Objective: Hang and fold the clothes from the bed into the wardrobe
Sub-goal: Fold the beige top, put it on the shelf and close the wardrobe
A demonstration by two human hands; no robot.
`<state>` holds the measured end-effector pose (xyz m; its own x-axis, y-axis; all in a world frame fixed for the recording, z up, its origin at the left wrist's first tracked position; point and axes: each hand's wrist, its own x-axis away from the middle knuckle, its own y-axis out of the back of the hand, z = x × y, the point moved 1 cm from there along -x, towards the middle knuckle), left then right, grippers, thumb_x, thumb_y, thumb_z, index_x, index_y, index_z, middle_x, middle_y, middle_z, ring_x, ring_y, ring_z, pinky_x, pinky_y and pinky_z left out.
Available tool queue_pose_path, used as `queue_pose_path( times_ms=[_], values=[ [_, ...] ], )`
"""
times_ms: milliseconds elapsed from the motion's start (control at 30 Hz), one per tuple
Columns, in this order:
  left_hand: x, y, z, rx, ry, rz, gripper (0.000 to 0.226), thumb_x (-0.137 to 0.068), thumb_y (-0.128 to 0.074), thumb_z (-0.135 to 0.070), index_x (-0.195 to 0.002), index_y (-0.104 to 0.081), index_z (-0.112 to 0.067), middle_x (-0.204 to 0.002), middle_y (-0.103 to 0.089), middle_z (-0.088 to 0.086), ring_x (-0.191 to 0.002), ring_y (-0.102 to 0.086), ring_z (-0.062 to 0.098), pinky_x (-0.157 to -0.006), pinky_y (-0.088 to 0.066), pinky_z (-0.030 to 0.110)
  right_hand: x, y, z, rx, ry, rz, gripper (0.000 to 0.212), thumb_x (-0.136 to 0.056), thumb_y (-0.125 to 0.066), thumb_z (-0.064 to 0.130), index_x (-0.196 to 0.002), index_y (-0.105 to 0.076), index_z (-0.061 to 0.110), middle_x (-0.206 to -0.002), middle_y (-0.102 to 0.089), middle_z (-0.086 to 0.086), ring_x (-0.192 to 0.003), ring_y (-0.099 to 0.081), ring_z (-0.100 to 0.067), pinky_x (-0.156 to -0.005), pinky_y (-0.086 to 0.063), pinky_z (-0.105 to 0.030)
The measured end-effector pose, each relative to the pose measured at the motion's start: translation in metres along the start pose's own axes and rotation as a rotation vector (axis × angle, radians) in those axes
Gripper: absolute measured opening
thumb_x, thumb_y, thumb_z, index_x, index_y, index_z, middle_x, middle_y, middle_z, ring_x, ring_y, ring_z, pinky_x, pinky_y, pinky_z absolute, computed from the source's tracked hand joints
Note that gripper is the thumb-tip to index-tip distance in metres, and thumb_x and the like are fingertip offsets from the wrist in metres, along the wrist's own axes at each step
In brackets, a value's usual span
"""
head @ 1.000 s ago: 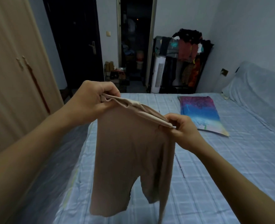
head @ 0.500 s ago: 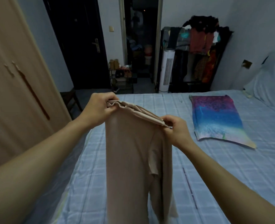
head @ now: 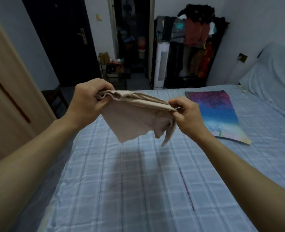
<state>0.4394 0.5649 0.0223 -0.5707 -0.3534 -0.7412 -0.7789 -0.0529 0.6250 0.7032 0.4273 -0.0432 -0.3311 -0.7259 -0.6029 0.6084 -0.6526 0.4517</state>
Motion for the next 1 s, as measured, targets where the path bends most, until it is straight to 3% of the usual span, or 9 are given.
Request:
queue_pose_path(
  times_ms=[133,300,400,467,633,733,833,933,1000],
  values=[
    [0.067,-0.007,-0.009,0.026,0.028,0.068,0.01,-0.081,-0.074,0.001,-0.088,-0.069,-0.004,-0.082,-0.064,0.003,-0.072,-0.059,0.017,-0.067,-0.043,0.022,0.054,-0.01,-0.005,0.047,-0.015,0.089,0.021,-0.079,-0.063,-0.003,-0.092,-0.072,0.01,-0.087,-0.067,0.0,-0.083,-0.062,-0.015,-0.074,-0.052,-0.024],
    [0.18,-0.02,-0.025,0.143,0.087,0.176,0.005,-0.08,-0.072,-0.008,-0.084,-0.068,-0.008,-0.08,-0.062,-0.006,-0.074,-0.055,-0.005,-0.069,-0.038,0.008,0.163,-0.038,-0.013,0.069,-0.061,0.209,0.019,-0.073,-0.063,0.001,-0.088,-0.073,0.007,-0.082,-0.066,-0.001,-0.076,-0.061,-0.01,-0.072,-0.046,-0.014],
    [0.25,-0.028,-0.037,0.24,0.159,0.257,0.013,-0.083,-0.066,-0.024,-0.085,-0.068,-0.011,-0.081,-0.062,-0.009,-0.076,-0.054,-0.013,-0.068,-0.038,0.005,0.243,-0.054,-0.018,0.087,-0.112,0.269,0.015,-0.076,-0.066,0.006,-0.089,-0.073,0.009,-0.081,-0.065,-0.001,-0.075,-0.061,-0.011,-0.069,-0.05,-0.021],
    [0.295,-0.031,-0.048,0.287,0.197,0.313,0.016,-0.082,-0.063,-0.028,-0.086,-0.067,-0.013,-0.082,-0.061,-0.012,-0.075,-0.053,-0.012,-0.068,-0.039,0.006,0.293,-0.062,-0.02,0.106,-0.159,0.303,0.013,-0.079,-0.067,0.009,-0.091,-0.073,0.011,-0.083,-0.065,-0.002,-0.076,-0.063,-0.016,-0.07,-0.052,-0.031],
    [0.392,-0.033,-0.078,0.325,0.199,0.446,0.007,-0.081,-0.068,-0.017,-0.087,-0.066,-0.013,-0.082,-0.063,-0.007,-0.071,-0.055,0.003,-0.065,-0.043,0.013,0.399,-0.077,-0.007,0.107,-0.238,0.38,0.012,-0.08,-0.071,0.005,-0.09,-0.071,0.013,-0.082,-0.062,0.004,-0.075,-0.059,-0.013,-0.071,-0.047,-0.021],
    [0.44,-0.031,-0.096,0.368,0.243,0.495,0.012,-0.078,-0.073,-0.009,-0.086,-0.065,-0.014,-0.08,-0.061,-0.009,-0.07,-0.054,0.001,-0.065,-0.04,0.01,0.451,-0.081,-0.002,0.115,-0.316,0.402,0.019,-0.079,-0.073,-0.001,-0.092,-0.072,0.012,-0.084,-0.065,0.001,-0.077,-0.062,-0.013,-0.071,-0.052,-0.029],
    [0.48,-0.031,-0.114,0.417,0.307,0.546,0.017,-0.08,-0.075,-0.011,-0.085,-0.062,-0.02,-0.08,-0.06,-0.01,-0.069,-0.055,0.001,-0.063,-0.041,0.011,0.493,-0.083,0.008,0.118,-0.351,0.431,0.016,-0.081,-0.073,0.005,-0.092,-0.072,0.016,-0.083,-0.064,0.003,-0.077,-0.062,-0.013,-0.07,-0.053,-0.034],
    [0.514,-0.033,-0.128,0.428,0.361,0.609,0.018,-0.082,-0.074,-0.016,-0.087,-0.06,-0.027,-0.082,-0.059,-0.014,-0.068,-0.057,0.006,-0.061,-0.047,0.02,0.524,-0.082,0.013,0.11,-0.352,0.453,0.009,-0.084,-0.073,0.014,-0.093,-0.072,0.017,-0.084,-0.063,0.006,-0.077,-0.06,-0.01,-0.07,-0.052,-0.031],
    [0.537,-0.032,-0.14,0.4,0.39,0.633,0.023,-0.082,-0.076,-0.016,-0.087,-0.059,-0.031,-0.083,-0.059,-0.016,-0.069,-0.057,0.006,-0.061,-0.049,0.024,0.545,-0.083,0.013,0.131,-0.36,0.467,0.013,-0.083,-0.074,0.01,-0.093,-0.071,0.017,-0.086,-0.062,0.006,-0.078,-0.059,-0.006,-0.073,-0.051,-0.025]
  ],
)
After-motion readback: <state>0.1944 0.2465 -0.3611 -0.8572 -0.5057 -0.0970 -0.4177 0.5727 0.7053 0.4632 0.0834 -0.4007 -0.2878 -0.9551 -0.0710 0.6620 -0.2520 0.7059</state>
